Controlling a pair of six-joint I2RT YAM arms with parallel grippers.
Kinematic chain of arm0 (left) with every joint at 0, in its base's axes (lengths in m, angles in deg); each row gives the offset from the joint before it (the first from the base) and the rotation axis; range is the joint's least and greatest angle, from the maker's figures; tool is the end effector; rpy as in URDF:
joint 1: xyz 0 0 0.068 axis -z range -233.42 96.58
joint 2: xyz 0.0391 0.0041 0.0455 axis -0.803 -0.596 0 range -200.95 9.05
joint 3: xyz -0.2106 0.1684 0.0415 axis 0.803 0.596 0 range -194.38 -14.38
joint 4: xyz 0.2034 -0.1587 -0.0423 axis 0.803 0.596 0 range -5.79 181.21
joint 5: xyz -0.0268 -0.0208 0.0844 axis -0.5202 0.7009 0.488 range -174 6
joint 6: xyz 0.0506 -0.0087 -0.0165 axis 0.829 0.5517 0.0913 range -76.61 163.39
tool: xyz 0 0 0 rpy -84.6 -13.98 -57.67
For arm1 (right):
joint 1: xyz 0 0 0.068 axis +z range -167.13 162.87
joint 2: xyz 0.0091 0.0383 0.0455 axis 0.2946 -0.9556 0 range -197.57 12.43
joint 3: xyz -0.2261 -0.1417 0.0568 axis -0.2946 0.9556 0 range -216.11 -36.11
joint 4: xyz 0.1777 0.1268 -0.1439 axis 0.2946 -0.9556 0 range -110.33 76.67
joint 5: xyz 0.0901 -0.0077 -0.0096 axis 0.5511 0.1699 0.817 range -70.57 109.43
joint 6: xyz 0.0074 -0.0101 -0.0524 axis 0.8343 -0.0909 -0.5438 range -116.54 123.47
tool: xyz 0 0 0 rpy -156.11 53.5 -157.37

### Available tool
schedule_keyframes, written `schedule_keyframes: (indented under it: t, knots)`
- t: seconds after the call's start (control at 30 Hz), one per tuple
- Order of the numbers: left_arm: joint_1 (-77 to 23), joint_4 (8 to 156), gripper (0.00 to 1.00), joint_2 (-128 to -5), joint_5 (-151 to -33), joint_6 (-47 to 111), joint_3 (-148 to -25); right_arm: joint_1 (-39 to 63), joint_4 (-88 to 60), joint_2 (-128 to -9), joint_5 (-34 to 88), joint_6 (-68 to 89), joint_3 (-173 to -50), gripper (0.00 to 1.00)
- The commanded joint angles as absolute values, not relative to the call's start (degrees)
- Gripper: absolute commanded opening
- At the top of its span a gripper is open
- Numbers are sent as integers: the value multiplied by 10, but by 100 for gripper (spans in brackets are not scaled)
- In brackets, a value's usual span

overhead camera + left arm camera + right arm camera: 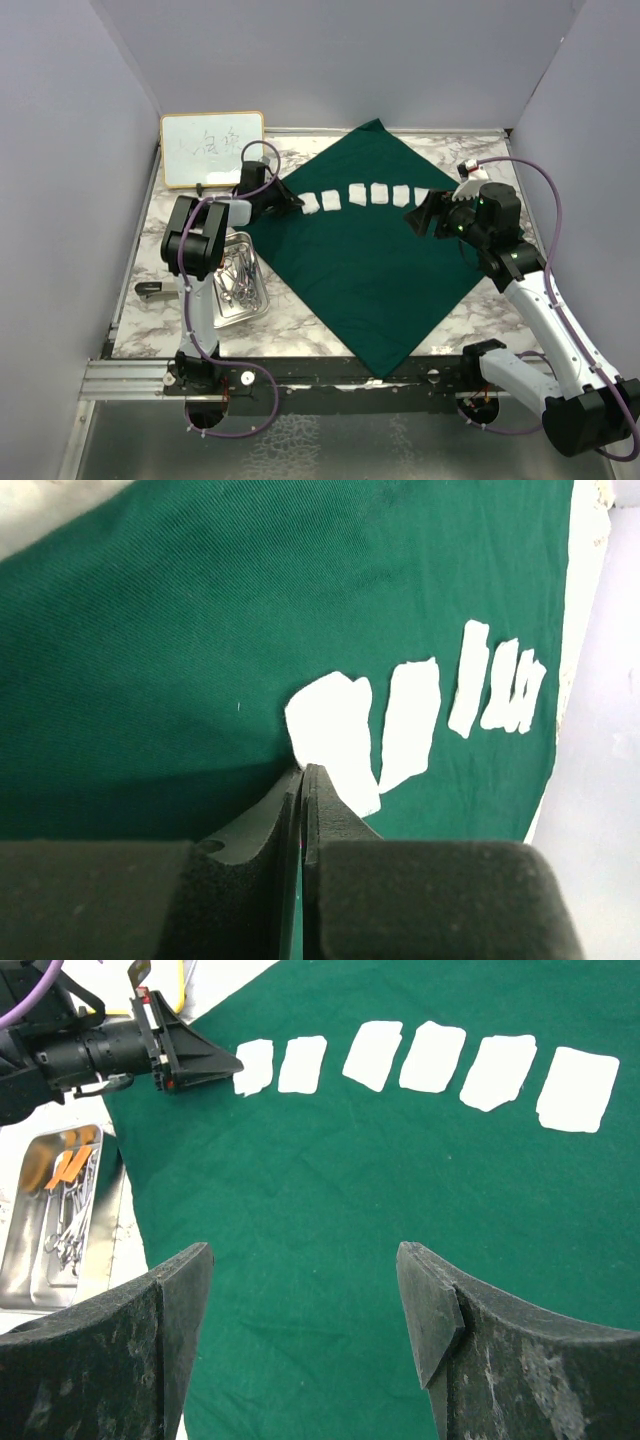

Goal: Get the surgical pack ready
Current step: Adjust the medical item in the surgical kit.

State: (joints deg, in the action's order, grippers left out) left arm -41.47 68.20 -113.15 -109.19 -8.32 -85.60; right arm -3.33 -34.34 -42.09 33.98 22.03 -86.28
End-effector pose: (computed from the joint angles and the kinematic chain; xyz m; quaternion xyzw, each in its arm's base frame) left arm 0.4358 -0.1078 0.1236 -0.1995 0.8482 -0.4021 0.2811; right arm 0.2053 0.0597 0.3233 -0.0328 0.8404 0.2506 0.4794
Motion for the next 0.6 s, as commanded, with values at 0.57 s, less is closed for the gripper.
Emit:
schedule_keyframes:
  t: [0.57]
  knots:
    - [-416, 692, 0, -1064, -1157, -74, -877, -34, -329, -421, 341, 220, -853, 75]
